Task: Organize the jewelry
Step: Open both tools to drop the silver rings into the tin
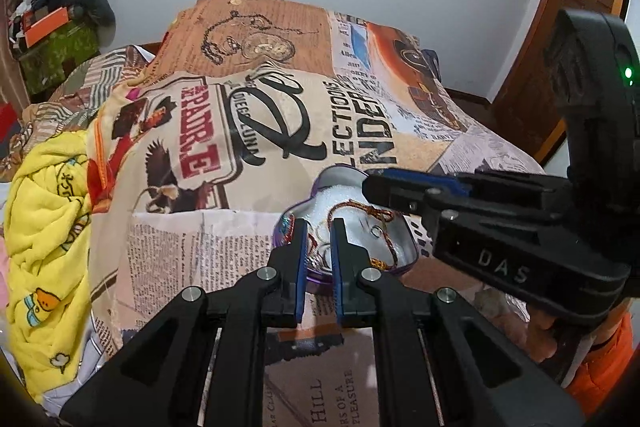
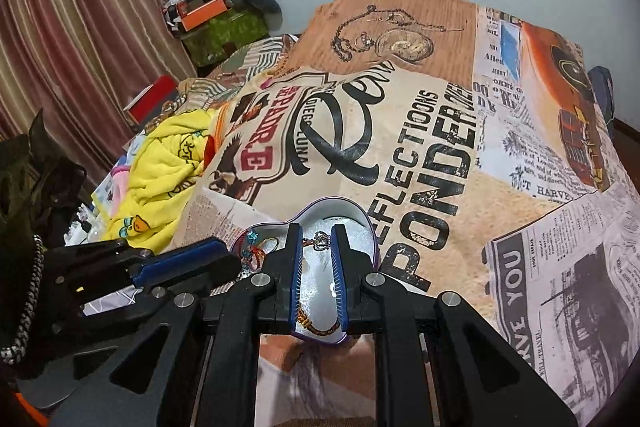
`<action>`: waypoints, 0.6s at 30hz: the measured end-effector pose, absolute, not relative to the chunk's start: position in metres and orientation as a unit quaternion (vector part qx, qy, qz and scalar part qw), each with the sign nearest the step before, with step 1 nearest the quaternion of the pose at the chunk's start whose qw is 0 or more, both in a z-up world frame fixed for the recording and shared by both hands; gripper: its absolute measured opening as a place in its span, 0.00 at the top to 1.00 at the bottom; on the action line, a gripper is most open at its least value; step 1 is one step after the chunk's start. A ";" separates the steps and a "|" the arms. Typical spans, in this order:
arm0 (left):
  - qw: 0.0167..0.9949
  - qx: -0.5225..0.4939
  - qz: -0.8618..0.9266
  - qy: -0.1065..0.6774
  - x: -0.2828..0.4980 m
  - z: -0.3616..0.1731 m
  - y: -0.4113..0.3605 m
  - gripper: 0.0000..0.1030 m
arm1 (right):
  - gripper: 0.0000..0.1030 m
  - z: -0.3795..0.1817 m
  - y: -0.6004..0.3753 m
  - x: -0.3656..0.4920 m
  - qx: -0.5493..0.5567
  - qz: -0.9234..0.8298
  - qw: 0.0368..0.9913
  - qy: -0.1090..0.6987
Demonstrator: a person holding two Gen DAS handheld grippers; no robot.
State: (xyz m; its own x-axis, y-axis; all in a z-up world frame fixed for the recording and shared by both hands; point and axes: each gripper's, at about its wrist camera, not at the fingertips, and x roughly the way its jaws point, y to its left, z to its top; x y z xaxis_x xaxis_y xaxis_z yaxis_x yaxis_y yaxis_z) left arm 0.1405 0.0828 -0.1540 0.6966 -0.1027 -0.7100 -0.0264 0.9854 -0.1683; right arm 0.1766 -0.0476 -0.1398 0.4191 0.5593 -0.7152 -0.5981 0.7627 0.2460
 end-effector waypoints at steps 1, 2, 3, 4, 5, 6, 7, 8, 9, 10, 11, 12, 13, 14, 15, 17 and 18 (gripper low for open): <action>0.918 -0.084 -0.019 0.387 0.140 -0.153 0.084 0.91 | 0.88 -0.141 -0.047 0.177 -0.024 0.344 0.841 0.416; 0.918 -0.085 -0.017 0.386 0.140 -0.152 0.085 0.91 | 0.88 -0.141 -0.047 0.177 -0.024 0.344 0.841 0.417; 0.918 -0.086 -0.015 0.386 0.140 -0.151 0.087 0.91 | 0.88 -0.142 -0.046 0.178 -0.025 0.344 0.841 0.417; 0.918 -0.087 -0.013 0.386 0.139 -0.151 0.089 0.91 | 0.88 -0.142 -0.045 0.178 -0.027 0.345 0.840 0.419; 0.918 -0.089 -0.010 0.386 0.139 -0.150 0.092 0.91 | 0.88 -0.143 -0.044 0.178 -0.028 0.347 0.837 0.421; 0.918 -0.089 -0.007 0.386 0.138 -0.149 0.094 0.91 | 0.88 -0.144 -0.043 0.177 -0.030 0.348 0.835 0.425; 0.918 -0.090 -0.004 0.386 0.137 -0.149 0.095 0.90 | 0.88 -0.145 -0.043 0.178 -0.031 0.348 0.834 0.428; 0.918 -0.091 0.000 0.387 0.136 -0.148 0.098 0.88 | 0.88 -0.146 -0.042 0.177 -0.034 0.348 0.832 0.430; 0.918 -0.093 0.002 0.387 0.136 -0.147 0.100 0.84 | 0.87 -0.147 -0.041 0.177 -0.037 0.347 0.832 0.432; 0.918 -0.095 0.006 0.385 0.134 -0.146 0.101 0.80 | 0.84 -0.147 -0.041 0.176 -0.040 0.347 0.830 0.434; 0.919 -0.095 0.010 0.382 0.133 -0.145 0.103 0.79 | 0.82 -0.147 -0.041 0.176 -0.040 0.346 0.830 0.436; 0.921 -0.094 0.016 0.379 0.132 -0.142 0.104 0.78 | 0.78 -0.146 -0.042 0.175 -0.040 0.345 0.830 0.437; 0.921 -0.094 0.019 0.376 0.130 -0.140 0.105 0.78 | 0.73 -0.145 -0.042 0.174 -0.040 0.344 0.831 0.436; 0.922 -0.094 0.020 0.374 0.129 -0.138 0.106 0.78 | 0.71 -0.143 -0.043 0.172 -0.040 0.341 0.834 0.433; 0.924 -0.094 0.022 0.371 0.127 -0.135 0.106 0.78 | 0.66 -0.141 -0.044 0.171 -0.042 0.338 0.837 0.429; 0.926 -0.094 0.025 0.366 0.124 -0.128 0.107 0.77 | 0.63 -0.134 -0.047 0.166 -0.048 0.331 0.844 0.418; 0.927 -0.093 0.027 0.362 0.122 -0.125 0.107 0.75 | 0.63 -0.129 -0.049 0.162 -0.051 0.328 0.848 0.412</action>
